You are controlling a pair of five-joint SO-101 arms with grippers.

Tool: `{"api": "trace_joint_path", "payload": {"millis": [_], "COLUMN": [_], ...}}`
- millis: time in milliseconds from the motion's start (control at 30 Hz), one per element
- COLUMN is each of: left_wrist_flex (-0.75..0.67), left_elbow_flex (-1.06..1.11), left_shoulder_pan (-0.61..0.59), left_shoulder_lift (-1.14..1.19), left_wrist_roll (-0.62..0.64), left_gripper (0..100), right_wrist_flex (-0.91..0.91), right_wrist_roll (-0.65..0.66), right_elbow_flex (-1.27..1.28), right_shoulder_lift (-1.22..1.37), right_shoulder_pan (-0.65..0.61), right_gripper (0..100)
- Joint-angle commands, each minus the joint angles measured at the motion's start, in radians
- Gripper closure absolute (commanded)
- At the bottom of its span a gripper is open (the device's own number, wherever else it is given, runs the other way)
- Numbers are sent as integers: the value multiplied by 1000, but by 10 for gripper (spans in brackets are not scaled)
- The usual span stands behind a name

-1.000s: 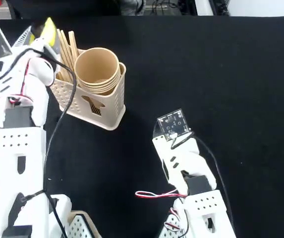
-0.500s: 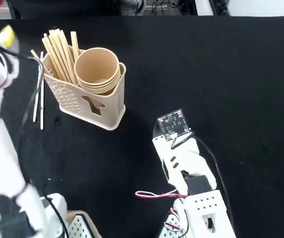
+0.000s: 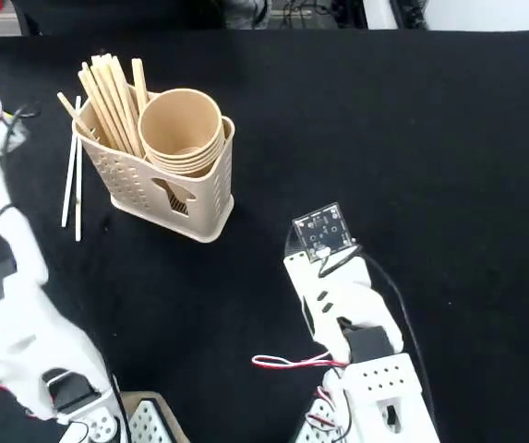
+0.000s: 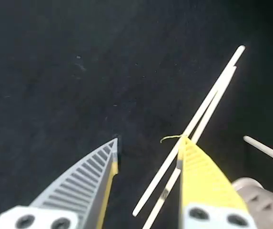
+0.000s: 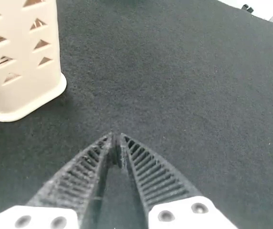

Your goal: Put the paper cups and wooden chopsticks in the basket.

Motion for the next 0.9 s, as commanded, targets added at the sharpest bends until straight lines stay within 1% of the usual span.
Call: {"api": "trace_joint_path", "payload": {"millis": [0,33,133,200,367,467,700,800,867], "left_wrist_flex": [-2,11,51,71,103,149,250,239,192], "left_elbow_flex": [-174,-203,-309,-374,-522,-613,-826,-892,-900], "left_shoulder_pan": [58,76,133,153,148,154,157,157,157], "left_shoulder_lift": [160,196,301,368,502,566,654,686,726], "left_wrist_roll": [-9,-15,-98,-129,-135,-137,-137,-137,-137], "left_gripper": [795,795,795,795,795,795,795,795,795], "right_wrist_flex": [-12,-12,-12,-12,-12,-12,-12,-12,-12], "right_wrist_roll": [9,9,9,9,9,9,9,9,9], "right_elbow_flex": [-1,-1,-1,-1,-1,-1,-1,-1,-1], "right_shoulder_lift": [-10,-10,-10,-10,-10,-10,-10,-10,-10], "right_shoulder_pan": [6,6,6,6,6,6,6,8,8], "right_gripper": [983,983,983,983,983,983,983,983,983]}}
